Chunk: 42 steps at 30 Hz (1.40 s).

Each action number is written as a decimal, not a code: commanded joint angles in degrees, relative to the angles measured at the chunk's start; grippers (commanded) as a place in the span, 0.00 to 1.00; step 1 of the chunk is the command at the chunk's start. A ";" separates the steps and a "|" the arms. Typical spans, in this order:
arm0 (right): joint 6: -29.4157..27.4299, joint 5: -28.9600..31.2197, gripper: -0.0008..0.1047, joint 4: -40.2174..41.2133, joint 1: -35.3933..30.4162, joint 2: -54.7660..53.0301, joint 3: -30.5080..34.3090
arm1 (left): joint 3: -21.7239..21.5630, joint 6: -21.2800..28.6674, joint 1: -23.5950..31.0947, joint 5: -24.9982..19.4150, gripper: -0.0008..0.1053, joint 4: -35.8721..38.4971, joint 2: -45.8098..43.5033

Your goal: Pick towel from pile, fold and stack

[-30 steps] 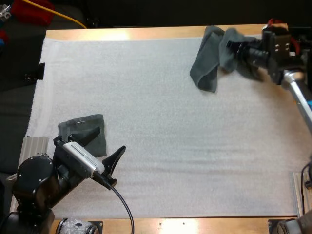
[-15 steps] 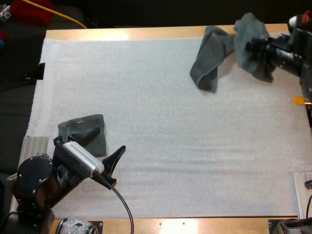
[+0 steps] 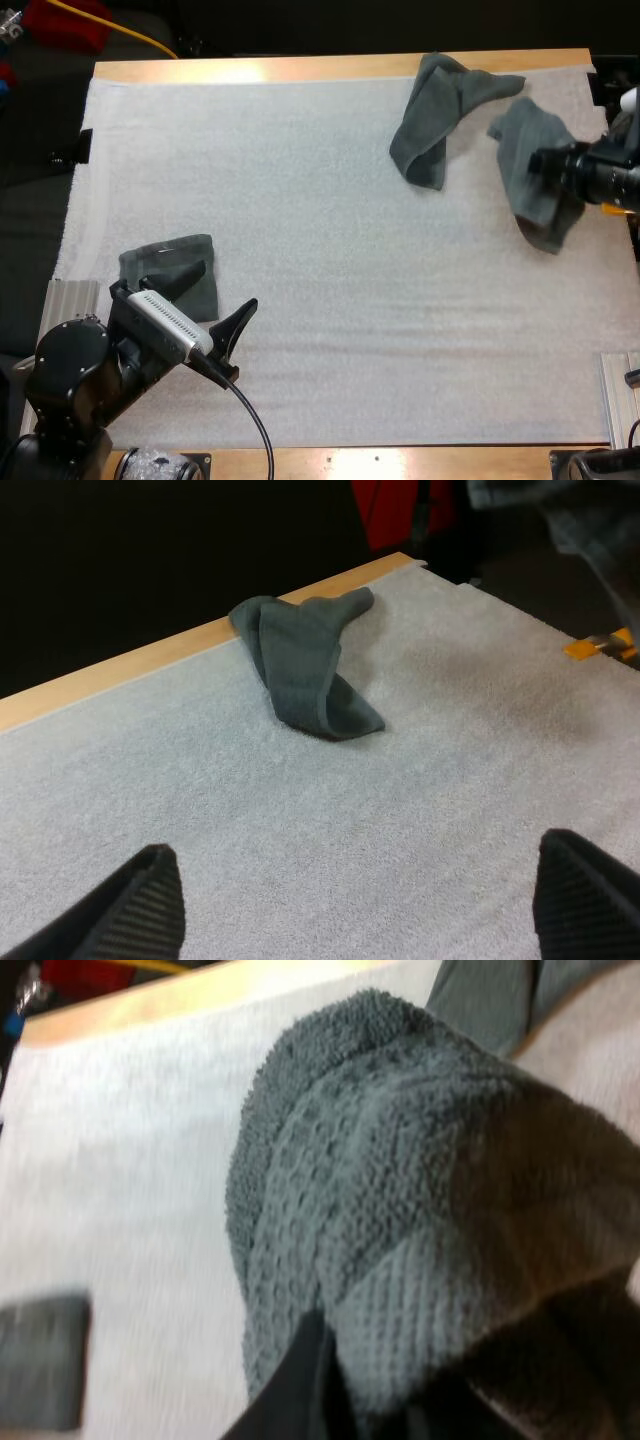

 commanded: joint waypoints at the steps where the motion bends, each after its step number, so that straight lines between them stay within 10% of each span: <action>1: -1.60 -2.08 0.01 2.51 0.14 -0.66 -0.45 | -0.39 -0.72 -0.31 0.30 0.66 -0.23 0.03; 15: -5.42 3.16 0.01 10.77 15.07 -0.58 5.90 | -0.39 -0.72 -0.31 0.30 0.66 3.50 0.03; 35: 12.62 4.24 0.03 -20.37 35.07 13.44 24.23 | -0.39 -0.72 -0.31 0.30 0.66 3.68 0.03; 42: 20.07 0.91 0.46 -35.42 40.99 17.51 23.86 | -0.39 -0.72 -0.31 0.30 0.66 4.29 0.03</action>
